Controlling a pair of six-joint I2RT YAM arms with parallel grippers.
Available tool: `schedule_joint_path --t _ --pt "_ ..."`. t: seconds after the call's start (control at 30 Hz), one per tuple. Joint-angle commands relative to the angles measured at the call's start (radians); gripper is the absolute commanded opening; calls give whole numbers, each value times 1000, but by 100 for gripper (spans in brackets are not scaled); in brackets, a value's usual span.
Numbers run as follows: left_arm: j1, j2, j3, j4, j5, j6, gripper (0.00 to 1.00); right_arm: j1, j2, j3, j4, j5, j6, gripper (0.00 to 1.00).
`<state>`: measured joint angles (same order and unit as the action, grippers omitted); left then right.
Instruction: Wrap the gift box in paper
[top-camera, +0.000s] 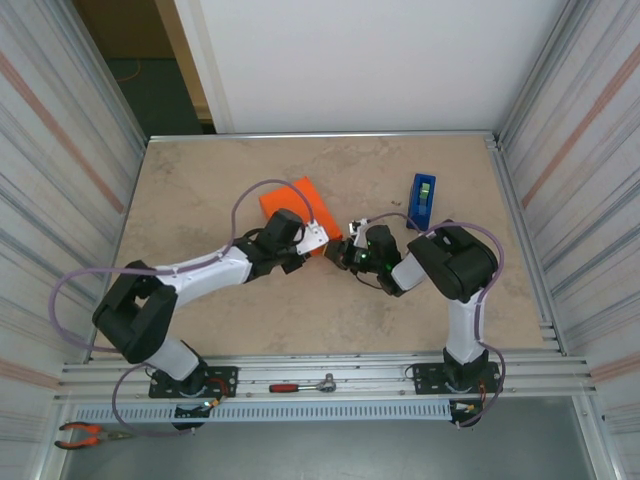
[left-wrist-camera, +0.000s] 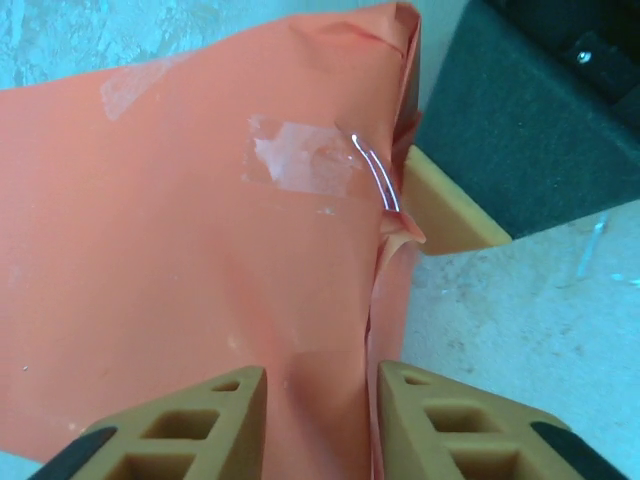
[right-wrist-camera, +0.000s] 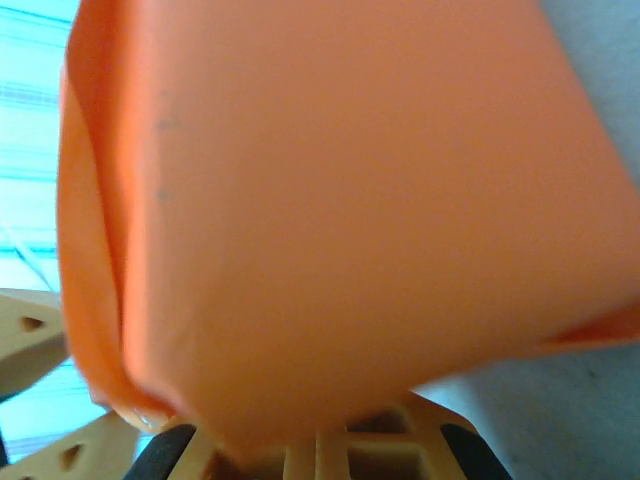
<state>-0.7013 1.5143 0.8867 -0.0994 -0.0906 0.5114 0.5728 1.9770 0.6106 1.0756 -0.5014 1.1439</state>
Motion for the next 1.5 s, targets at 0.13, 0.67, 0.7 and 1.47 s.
schedule_joint_path --t 0.13,0.67,0.7,1.47 --pt "159 -93 67 -25 167 -269 41 -16 -123 -40 -42 -29 -11 0" --pt "484 94 130 34 345 -941 66 -21 -301 165 -514 -31 -226 0" --pt "484 107 131 43 340 -947 68 -22 -279 188 -521 -33 -230 0" --pt "493 434 373 52 417 -1210 79 -122 -389 205 -594 -109 -210 22"
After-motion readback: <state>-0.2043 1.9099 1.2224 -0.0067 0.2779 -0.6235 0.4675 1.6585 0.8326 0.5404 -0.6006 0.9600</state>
